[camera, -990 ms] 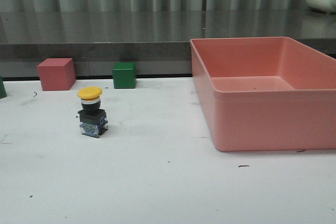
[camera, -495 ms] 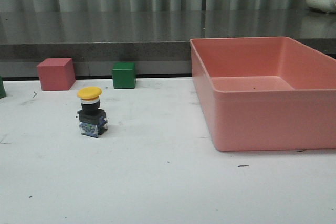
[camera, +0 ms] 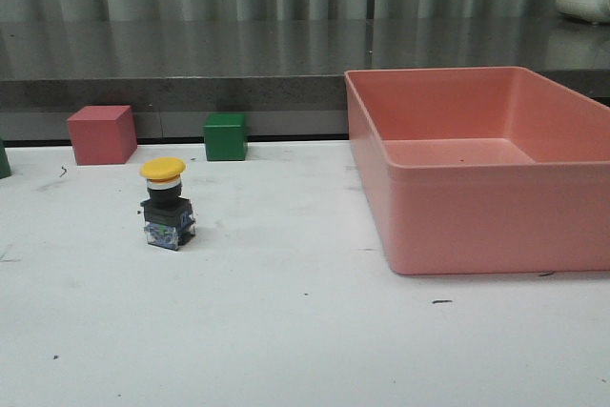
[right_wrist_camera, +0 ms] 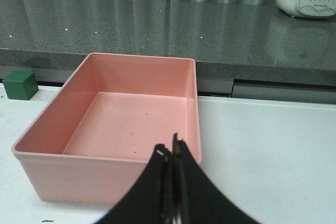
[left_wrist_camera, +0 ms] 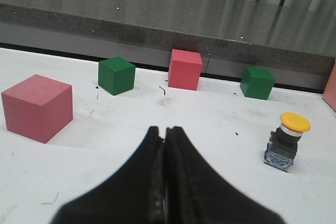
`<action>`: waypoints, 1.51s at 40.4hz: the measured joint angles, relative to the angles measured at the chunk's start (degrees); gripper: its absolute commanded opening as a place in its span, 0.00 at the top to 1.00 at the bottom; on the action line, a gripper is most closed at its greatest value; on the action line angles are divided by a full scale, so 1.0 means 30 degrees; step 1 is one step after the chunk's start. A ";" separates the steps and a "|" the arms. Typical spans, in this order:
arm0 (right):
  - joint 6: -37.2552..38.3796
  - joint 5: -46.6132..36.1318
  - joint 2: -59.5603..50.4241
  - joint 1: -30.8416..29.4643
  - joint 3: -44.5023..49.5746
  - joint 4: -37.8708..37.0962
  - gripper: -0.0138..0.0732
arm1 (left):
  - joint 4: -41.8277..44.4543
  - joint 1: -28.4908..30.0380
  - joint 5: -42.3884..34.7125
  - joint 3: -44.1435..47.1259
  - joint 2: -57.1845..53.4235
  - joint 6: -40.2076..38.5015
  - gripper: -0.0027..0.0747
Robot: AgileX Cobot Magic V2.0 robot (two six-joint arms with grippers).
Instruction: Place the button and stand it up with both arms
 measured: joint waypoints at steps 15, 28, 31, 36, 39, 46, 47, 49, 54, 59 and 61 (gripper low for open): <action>0.0000 0.0000 0.0000 0.0000 0.0000 0.0000 0.92 | 0.0000 0.0000 0.0000 0.0000 0.0000 0.0000 0.99; 0.0000 -0.0815 0.0000 0.0000 0.0981 0.0000 0.92 | 0.0000 0.0000 0.0000 0.0000 0.0000 0.0000 0.99; 0.0000 -0.1787 0.0000 0.0000 0.2185 0.0000 0.92 | 0.0000 0.0000 0.0000 0.0000 0.0000 0.0000 0.99; 0.0000 -0.3351 -0.0137 0.0000 0.4558 0.0000 0.92 | 0.0000 0.0000 0.0000 0.0000 0.0000 0.0000 0.99; 0.0000 -0.3981 -0.0533 0.0000 0.5818 0.0000 0.92 | 0.0000 0.0000 0.0000 0.0000 0.0000 0.0000 0.99; 0.0000 -0.3526 -0.1636 0.0000 0.6655 0.0151 0.92 | 0.0000 0.0000 0.0000 0.0000 0.0000 0.0000 0.99; 0.0000 -0.3437 -0.1798 0.0000 0.6655 0.0188 0.92 | 0.0000 0.0000 0.0000 0.0000 0.0000 0.0000 0.99; 0.0000 -0.3325 -0.2063 0.0000 0.6655 0.0188 0.92 | 0.0000 0.0000 0.0000 0.0000 0.0000 0.0000 0.99; 0.0000 -0.3183 -0.2592 0.0000 0.6655 0.0188 0.92 | 0.0000 0.0000 0.0000 0.0000 0.0000 0.0000 0.99; 0.0000 -0.3170 -0.2660 0.0000 0.6655 0.0216 0.92 | 0.0000 0.0000 -0.0035 0.0000 0.0000 0.0000 0.99; 0.0000 -0.3170 -0.2660 0.0000 0.6655 0.0216 0.92 | 0.0000 0.0000 -0.0035 0.0000 0.0000 0.0000 0.99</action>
